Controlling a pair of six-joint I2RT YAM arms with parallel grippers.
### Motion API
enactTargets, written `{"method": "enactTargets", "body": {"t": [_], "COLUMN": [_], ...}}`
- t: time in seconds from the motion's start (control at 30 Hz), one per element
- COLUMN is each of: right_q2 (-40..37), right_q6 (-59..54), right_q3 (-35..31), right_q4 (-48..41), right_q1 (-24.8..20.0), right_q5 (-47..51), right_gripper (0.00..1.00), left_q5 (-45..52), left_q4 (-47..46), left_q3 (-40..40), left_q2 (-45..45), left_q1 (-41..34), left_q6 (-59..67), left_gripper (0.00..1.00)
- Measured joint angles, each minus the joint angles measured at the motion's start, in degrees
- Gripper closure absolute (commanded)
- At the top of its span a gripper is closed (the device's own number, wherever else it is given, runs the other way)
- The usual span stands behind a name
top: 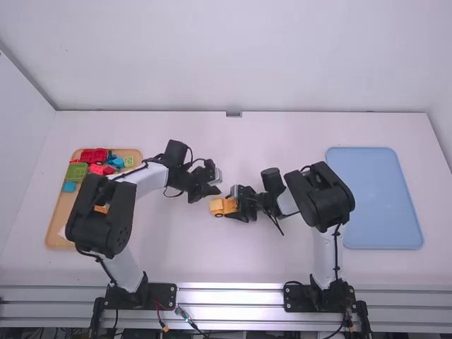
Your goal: Assemble lego blocks to make yellow taxi
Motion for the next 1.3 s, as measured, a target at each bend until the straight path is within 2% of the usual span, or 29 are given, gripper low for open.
{"method": "enactTargets", "body": {"t": [0.2, 0.37, 0.47, 0.77, 1.3], "right_q2": [0.00, 0.00, 0.00, 0.00, 0.00], "right_q6": [-0.02, 0.00, -0.02, -0.07, -0.02], "right_q3": [0.00, 0.00, 0.00, -0.02, -0.02], "right_q4": [0.00, 0.00, 0.00, -0.09, -0.04], "right_q1": [0.02, 0.00, 0.02, 0.02, 0.02], "right_q5": [-0.02, -0.02, 0.00, -0.04, 0.13], "right_gripper": [0.36, 0.36, 0.36, 0.36, 0.36], "left_q5": [-0.02, -0.02, -0.46, -5.18, -3.87], "left_q4": [-8.50, -10.27, -9.46, 1.14, 3.67], "left_q3": [2.10, 2.05, 1.44, -4.26, -4.87], "left_q2": [0.00, -0.02, 0.00, -0.02, -0.07], "left_q1": [0.46, 0.24, 0.24, 0.15, -0.15], "left_q6": [2.95, 5.16, 5.35, -2.36, -5.64], "left_gripper": [0.98, 0.98, 0.98, 0.98, 0.98]}}
